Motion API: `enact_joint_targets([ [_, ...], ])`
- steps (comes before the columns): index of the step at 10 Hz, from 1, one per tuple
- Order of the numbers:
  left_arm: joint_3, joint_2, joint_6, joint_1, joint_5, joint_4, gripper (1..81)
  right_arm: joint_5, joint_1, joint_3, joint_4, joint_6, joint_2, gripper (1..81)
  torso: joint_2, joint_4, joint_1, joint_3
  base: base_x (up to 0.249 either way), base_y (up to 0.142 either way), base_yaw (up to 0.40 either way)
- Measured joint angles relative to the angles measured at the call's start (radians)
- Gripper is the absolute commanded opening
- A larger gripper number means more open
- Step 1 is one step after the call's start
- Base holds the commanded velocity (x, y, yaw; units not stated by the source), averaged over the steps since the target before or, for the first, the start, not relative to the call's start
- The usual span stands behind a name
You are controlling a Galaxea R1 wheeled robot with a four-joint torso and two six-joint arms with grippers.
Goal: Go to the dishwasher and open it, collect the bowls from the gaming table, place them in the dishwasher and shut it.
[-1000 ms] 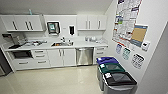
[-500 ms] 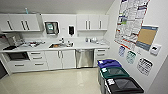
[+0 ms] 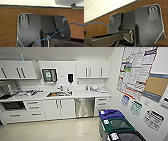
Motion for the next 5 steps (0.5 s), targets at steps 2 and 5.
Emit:
enact_joint_targets([
  [2, 0.0, -0.001, 0.0, -0.001, 0.0, 0.0, 81.1, 0.001, 0.0, 0.0, 0.0, 0.0, 0.0, 81.1, 0.0, 0.0, 0.0, 0.0, 0.232, 0.0, 0.0],
  [5, 0.0, -0.001, 0.0, -0.01, -0.004, 0.0, 81.1, 0.003, 0.011, 0.0, 0.0, 0.0, 0.002, 81.1, 0.001, 0.0, 0.001, 0.0, 0.147, 0.0, 0.0],
])
